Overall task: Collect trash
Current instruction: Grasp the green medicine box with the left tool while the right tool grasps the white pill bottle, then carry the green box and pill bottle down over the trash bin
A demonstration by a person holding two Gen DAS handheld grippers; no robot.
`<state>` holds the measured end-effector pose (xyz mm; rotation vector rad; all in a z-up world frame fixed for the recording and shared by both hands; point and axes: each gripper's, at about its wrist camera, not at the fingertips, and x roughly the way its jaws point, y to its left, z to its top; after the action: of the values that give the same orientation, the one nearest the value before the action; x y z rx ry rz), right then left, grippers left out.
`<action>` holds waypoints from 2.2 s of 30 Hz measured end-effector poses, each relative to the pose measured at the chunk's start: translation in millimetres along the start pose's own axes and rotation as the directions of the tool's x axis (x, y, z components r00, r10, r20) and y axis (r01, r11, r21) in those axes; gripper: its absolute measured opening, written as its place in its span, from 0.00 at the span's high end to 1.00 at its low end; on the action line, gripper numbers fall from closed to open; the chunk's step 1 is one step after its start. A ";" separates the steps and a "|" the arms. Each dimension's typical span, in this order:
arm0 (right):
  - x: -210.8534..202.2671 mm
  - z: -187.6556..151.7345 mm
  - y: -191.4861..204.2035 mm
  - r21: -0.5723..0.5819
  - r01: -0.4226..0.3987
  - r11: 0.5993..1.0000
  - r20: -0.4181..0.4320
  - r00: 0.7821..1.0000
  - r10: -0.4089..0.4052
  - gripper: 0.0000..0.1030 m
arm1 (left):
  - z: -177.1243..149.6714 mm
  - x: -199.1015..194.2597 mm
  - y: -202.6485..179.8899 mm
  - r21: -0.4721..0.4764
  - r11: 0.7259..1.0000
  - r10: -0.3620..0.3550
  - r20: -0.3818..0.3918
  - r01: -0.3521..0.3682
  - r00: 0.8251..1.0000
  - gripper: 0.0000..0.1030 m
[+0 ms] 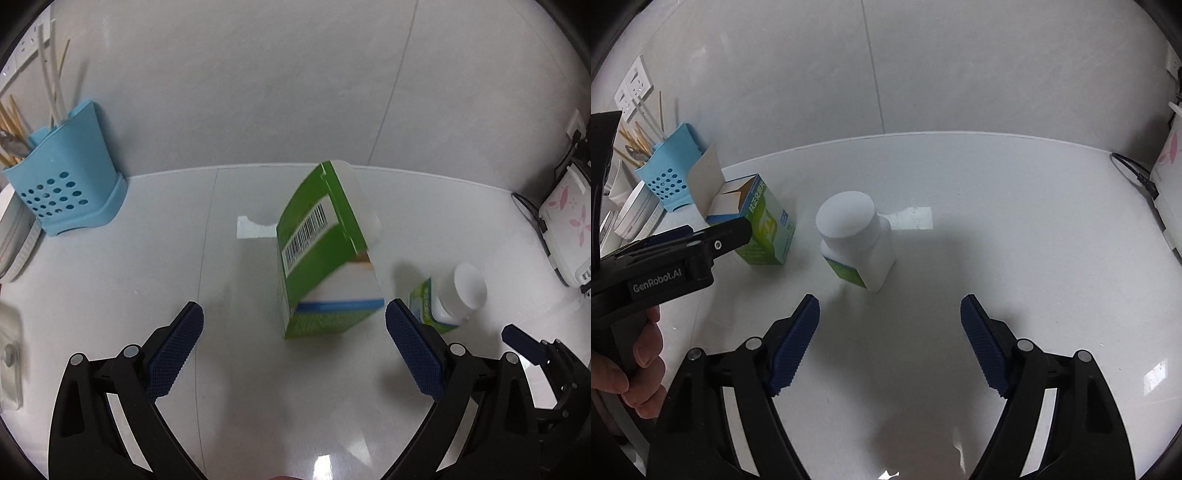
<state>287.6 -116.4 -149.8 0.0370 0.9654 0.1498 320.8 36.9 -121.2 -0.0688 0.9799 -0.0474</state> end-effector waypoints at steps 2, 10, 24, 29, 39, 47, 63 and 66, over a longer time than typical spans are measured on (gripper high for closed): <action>6.9 2.9 3.1 0.012 -0.002 1.000 -0.002 1.000 0.002 0.27 | 4.3 5.6 1.1 0.003 1.000 0.000 -0.002 0.000 1.000 0.06; 28.6 14.5 15.6 0.059 0.047 0.997 -0.013 0.999 -0.046 0.27 | 14.2 20.9 9.1 0.024 1.000 -0.003 -0.001 0.003 1.000 0.33; 39.9 17.2 24.8 0.124 0.049 0.991 -0.022 0.999 -0.046 0.59 | 2.9 11.0 27.1 0.032 0.999 -0.018 0.011 0.017 1.000 0.56; 19.6 6.3 13.8 0.104 0.042 0.994 -0.016 0.999 -0.041 0.60 | -6.2 -0.9 27.7 0.047 0.998 -0.031 0.013 0.031 0.999 0.56; -19.6 -12.5 9.8 0.072 0.041 0.997 0.008 0.999 -0.042 0.62 | -33.1 -28.8 22.9 0.069 0.997 -0.034 0.013 0.034 0.999 0.56; -55.9 -29.6 6.0 0.054 0.037 0.998 0.030 0.999 -0.039 0.62 | -63.7 -63.1 17.1 0.072 0.997 -0.036 0.025 0.034 0.999 0.56; -135.7 -98.6 -7.7 0.005 -0.003 1.000 0.070 0.998 0.002 0.62 | -140.5 -130.3 -9.9 0.071 0.996 -0.054 0.035 0.051 0.998 0.56; -152.1 -112.3 -8.7 0.000 -0.019 1.000 0.081 0.997 0.019 0.62 | -155.4 -144.4 -17.4 0.071 0.996 -0.055 0.041 0.052 0.998 0.56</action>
<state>111.2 -150.7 -90.4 0.0525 0.8843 0.1642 111.2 24.2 -86.6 -0.0316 0.9331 -0.1291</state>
